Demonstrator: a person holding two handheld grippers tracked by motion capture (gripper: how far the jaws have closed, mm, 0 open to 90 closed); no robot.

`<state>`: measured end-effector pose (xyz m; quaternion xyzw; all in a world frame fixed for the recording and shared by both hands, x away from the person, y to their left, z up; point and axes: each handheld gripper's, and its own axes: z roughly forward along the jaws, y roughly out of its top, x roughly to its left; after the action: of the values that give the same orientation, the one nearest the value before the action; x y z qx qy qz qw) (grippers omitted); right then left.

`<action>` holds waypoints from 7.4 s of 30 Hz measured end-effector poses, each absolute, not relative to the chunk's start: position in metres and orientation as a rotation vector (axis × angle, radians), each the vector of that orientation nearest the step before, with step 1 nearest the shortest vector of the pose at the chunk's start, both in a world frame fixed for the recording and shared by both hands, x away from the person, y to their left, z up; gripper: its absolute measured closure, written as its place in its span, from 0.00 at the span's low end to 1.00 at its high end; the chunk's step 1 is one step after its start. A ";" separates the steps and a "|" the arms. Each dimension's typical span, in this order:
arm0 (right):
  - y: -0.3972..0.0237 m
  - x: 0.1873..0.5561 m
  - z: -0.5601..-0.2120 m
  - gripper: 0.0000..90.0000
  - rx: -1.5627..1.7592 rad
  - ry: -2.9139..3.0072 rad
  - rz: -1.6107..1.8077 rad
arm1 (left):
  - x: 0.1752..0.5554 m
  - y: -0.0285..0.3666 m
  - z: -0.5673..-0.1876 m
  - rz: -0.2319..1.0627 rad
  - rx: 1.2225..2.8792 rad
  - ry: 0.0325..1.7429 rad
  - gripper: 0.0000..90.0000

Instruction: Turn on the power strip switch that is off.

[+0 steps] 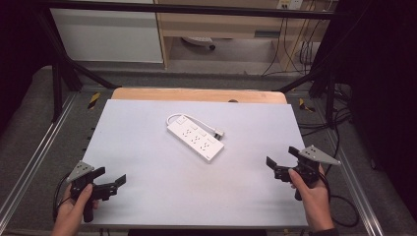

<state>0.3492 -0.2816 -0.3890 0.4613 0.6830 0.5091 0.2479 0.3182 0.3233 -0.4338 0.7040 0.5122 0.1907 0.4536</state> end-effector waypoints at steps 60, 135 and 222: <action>-0.246 0.413 -0.350 0.03 1.196 1.883 1.430 | 0.318 0.321 -0.435 0.470 1.764 1.255 0.08; -0.175 0.479 -0.371 0.73 1.168 1.895 1.419 | 0.319 0.322 -0.434 0.486 1.776 1.243 0.08; -0.109 0.493 -0.417 1.00 1.090 2.170 1.319 | 0.319 0.322 -0.434 0.502 1.791 1.242 0.08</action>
<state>0.4930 -0.1086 -0.4174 0.3873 0.7713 0.4688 0.1879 0.3189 0.3223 -0.4342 0.7203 0.4992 0.2020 0.4371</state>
